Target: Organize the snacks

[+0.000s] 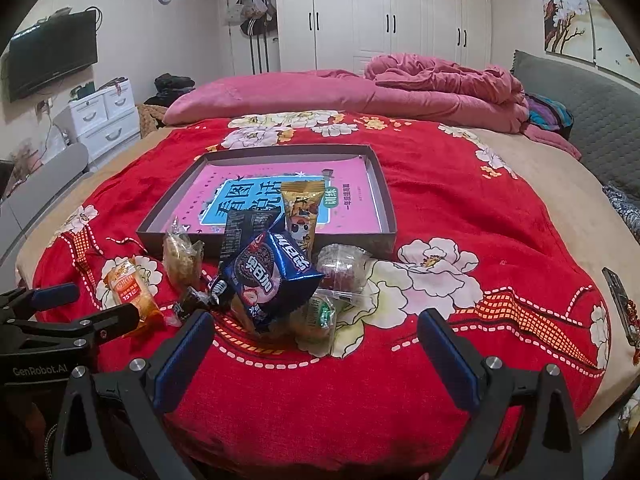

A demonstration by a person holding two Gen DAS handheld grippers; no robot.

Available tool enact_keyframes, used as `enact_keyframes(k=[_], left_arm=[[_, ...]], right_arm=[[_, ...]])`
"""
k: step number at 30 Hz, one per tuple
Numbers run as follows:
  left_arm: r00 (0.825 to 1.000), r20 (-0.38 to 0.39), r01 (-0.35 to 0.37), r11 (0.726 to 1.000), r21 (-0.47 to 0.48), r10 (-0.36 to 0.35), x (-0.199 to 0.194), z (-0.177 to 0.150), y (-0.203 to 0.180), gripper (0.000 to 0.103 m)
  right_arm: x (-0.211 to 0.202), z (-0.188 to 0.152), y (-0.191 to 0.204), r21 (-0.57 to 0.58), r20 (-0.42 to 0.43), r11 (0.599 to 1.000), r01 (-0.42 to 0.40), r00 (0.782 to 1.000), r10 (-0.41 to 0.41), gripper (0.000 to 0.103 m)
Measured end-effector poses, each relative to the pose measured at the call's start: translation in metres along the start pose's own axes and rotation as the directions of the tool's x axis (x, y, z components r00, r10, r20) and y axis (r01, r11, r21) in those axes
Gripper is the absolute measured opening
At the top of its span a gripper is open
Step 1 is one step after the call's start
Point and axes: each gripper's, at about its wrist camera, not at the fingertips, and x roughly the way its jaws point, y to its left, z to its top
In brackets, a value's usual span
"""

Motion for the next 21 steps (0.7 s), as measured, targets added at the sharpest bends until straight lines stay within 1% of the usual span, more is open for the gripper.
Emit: enact_keyframes(k=[7, 13, 21], left_arm=[[1.000, -0.005, 0.007, 1.000, -0.007, -0.007, 0.001, 0.001, 0.002, 0.101], [0.999, -0.023, 0.026, 0.999, -0.033, -0.027, 0.005, 0.001, 0.008, 0.101], [0.997, -0.065, 0.041, 0.992, -0.116, -0.049, 0.016, 0.002, 0.029, 0.101]], right_arm=[[0.000, 0.001, 0.000, -0.002, 0.010, 1.000, 0.003, 1.000, -0.003, 0.102], [0.000, 0.002, 0.001, -0.008, 0.009, 1.000, 0.002, 1.000, -0.002, 0.102], [0.001, 0.002, 0.001, -0.010, 0.011, 1.000, 0.001, 1.000, -0.001, 0.102]])
